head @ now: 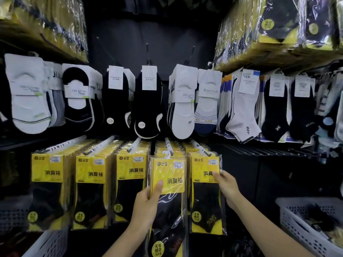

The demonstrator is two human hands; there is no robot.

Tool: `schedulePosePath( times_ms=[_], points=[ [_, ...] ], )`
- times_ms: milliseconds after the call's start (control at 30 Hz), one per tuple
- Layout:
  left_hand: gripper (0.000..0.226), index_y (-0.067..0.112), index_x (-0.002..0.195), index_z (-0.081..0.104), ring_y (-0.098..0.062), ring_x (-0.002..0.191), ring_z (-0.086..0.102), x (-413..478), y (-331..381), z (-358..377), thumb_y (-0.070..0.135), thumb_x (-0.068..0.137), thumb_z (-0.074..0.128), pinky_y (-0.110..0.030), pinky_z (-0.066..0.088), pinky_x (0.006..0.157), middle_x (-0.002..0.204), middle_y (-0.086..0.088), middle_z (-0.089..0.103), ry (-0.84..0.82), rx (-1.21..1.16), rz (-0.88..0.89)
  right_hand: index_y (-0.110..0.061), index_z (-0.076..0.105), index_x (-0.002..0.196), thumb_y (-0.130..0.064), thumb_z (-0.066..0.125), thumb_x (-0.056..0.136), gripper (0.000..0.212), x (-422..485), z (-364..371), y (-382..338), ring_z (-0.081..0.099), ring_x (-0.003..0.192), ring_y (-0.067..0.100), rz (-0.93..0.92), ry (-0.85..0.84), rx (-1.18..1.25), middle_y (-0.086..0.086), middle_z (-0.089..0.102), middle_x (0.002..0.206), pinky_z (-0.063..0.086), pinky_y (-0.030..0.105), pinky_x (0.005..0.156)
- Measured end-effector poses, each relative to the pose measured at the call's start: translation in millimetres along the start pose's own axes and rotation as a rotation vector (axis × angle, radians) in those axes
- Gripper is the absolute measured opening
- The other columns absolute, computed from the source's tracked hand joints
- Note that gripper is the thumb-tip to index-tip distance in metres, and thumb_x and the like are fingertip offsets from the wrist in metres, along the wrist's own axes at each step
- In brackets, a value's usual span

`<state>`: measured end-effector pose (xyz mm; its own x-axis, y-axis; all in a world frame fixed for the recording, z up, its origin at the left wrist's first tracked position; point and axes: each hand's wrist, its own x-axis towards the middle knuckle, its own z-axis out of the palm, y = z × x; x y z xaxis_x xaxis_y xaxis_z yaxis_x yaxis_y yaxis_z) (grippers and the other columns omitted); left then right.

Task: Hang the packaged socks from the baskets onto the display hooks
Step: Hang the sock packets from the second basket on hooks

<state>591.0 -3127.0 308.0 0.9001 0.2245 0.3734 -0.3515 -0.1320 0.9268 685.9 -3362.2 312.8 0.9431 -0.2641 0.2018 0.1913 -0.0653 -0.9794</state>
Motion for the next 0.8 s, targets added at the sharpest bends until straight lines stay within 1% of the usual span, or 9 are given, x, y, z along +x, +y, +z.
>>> schedulePosePath(
  times_ms=[100, 167, 267, 333, 433, 500, 600, 733, 800],
  points=[
    [0.047, 0.017, 0.056, 0.030, -0.004, 0.037, 0.023, 1, -3, 0, 0.047, 0.083, 0.054, -0.012, 0.023, 0.039, 0.038, 0.011, 0.023, -0.001, -0.028, -0.003, -0.002, 0.067, 0.100, -0.025, 0.068, 0.086, 0.027, 8, 5, 13, 0.061, 0.097, 0.023, 0.113, 0.184, 0.012, 0.013, 0.067, 0.105, 0.049, 0.034, 0.090],
    [0.045, 0.011, 0.063, 0.042, -0.004, 0.038, 0.024, 2, -7, -1, 0.050, 0.082, 0.054, -0.013, 0.023, 0.039, 0.040, 0.011, 0.024, -0.010, -0.034, -0.006, -0.002, 0.066, 0.106, -0.026, 0.072, 0.084, 0.033, 7, 5, 19, 0.057, 0.095, 0.020, 0.160, 0.313, 0.012, 0.011, 0.066, 0.108, 0.045, 0.029, 0.086],
    [0.045, 0.008, 0.070, 0.052, -0.003, 0.039, 0.027, 0, -9, -2, 0.052, 0.079, 0.054, -0.012, 0.025, 0.039, 0.041, 0.011, 0.028, -0.021, -0.059, -0.022, -0.005, 0.061, 0.112, -0.025, 0.070, 0.086, 0.034, -2, 0, 23, 0.056, 0.104, 0.021, 0.173, 0.369, 0.017, 0.010, 0.062, 0.118, 0.041, 0.027, 0.086],
    [0.042, 0.012, 0.063, 0.055, 0.000, 0.043, 0.034, -2, -8, -3, 0.051, 0.077, 0.056, -0.011, 0.030, 0.041, 0.044, 0.011, 0.036, -0.017, -0.094, -0.032, -0.008, 0.061, 0.106, -0.026, 0.066, 0.089, 0.025, -13, -3, 20, 0.055, 0.103, 0.019, 0.164, 0.298, 0.030, 0.009, 0.061, 0.119, 0.042, 0.030, 0.091],
    [0.025, 0.021, 0.080, 0.069, -0.007, 0.061, 0.049, -4, -5, -4, 0.044, 0.084, 0.059, -0.009, 0.039, 0.048, 0.062, 0.001, 0.054, -0.022, -0.122, -0.053, -0.017, 0.062, 0.096, -0.030, 0.058, 0.093, 0.014, -39, -1, 4, 0.060, 0.097, 0.015, 0.136, 0.064, 0.083, 0.005, 0.064, 0.112, 0.049, 0.030, 0.088],
    [0.023, 0.021, 0.083, 0.070, 0.000, 0.054, 0.053, -6, -3, -3, 0.043, 0.083, 0.060, -0.004, 0.041, 0.049, 0.057, 0.007, 0.056, -0.014, -0.137, -0.054, -0.018, 0.064, 0.101, -0.033, 0.054, 0.094, 0.019, -57, 6, -9, 0.063, 0.099, 0.012, 0.081, -0.084, 0.075, 0.000, 0.066, 0.109, 0.052, 0.024, 0.082],
    [0.022, 0.020, 0.087, 0.069, 0.007, 0.050, 0.057, -14, 9, -1, 0.041, 0.082, 0.062, -0.004, 0.040, 0.049, 0.052, 0.015, 0.062, -0.035, -0.172, -0.061, -0.018, 0.066, 0.108, -0.039, 0.056, 0.090, 0.029, -84, 19, -32, 0.066, 0.101, 0.011, -0.013, -0.240, 0.053, -0.003, 0.069, 0.108, 0.052, 0.025, 0.087],
    [0.027, 0.026, 0.088, 0.071, -0.013, 0.081, 0.068, -20, 20, -2, 0.049, 0.074, 0.066, -0.017, 0.048, 0.064, 0.084, -0.005, 0.074, -0.024, -0.151, -0.085, -0.016, 0.065, 0.107, -0.037, 0.066, 0.083, 0.032, -104, 30, -50, 0.070, 0.095, 0.016, -0.046, -0.301, 0.090, 0.001, 0.074, 0.101, 0.055, 0.029, 0.087],
    [0.032, 0.027, 0.087, 0.070, -0.014, 0.084, 0.069, -23, 26, -5, 0.053, 0.069, 0.067, -0.020, 0.050, 0.069, 0.085, -0.003, 0.074, -0.030, -0.136, -0.086, -0.012, 0.065, 0.103, -0.031, 0.068, 0.083, 0.028, -107, 30, -53, 0.071, 0.091, 0.020, -0.053, -0.280, 0.124, 0.004, 0.075, 0.097, 0.057, 0.033, 0.085]
  ],
)
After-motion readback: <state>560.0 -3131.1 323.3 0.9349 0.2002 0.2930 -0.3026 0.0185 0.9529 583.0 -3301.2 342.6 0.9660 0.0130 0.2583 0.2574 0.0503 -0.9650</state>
